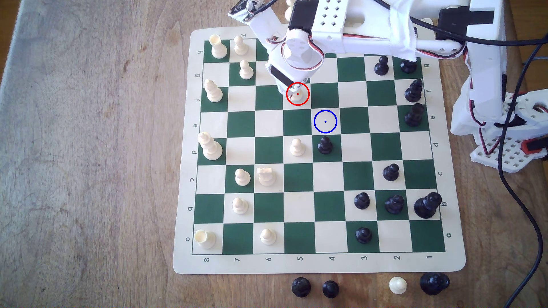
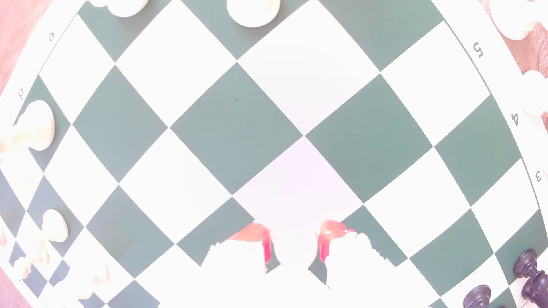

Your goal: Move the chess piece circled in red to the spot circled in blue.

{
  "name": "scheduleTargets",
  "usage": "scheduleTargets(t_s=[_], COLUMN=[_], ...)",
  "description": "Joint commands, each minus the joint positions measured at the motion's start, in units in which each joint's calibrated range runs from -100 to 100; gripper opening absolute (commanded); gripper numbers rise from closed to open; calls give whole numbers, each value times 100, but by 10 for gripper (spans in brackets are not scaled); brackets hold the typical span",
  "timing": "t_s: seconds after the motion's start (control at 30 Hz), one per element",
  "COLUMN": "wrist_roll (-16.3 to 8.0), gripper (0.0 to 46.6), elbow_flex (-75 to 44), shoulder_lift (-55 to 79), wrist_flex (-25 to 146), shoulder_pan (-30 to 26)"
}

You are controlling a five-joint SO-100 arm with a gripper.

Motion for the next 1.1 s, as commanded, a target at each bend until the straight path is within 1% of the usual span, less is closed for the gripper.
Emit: scheduleTargets(t_s=[0.0,0.07,0.23,0.43,0.73,1.07], wrist_roll=[34,44,63,63,54,63], gripper=[36,36,36,35,34,34], elbow_flex=[-350,-260,447,1807,2823,3131], shoulder_lift=[-917,-1129,-1919,-2836,-2972,-2725], wrist_flex=[139,205,205,-65,-557,-901], shoulder_pan=[31,-8,-220,-517,-626,-626])
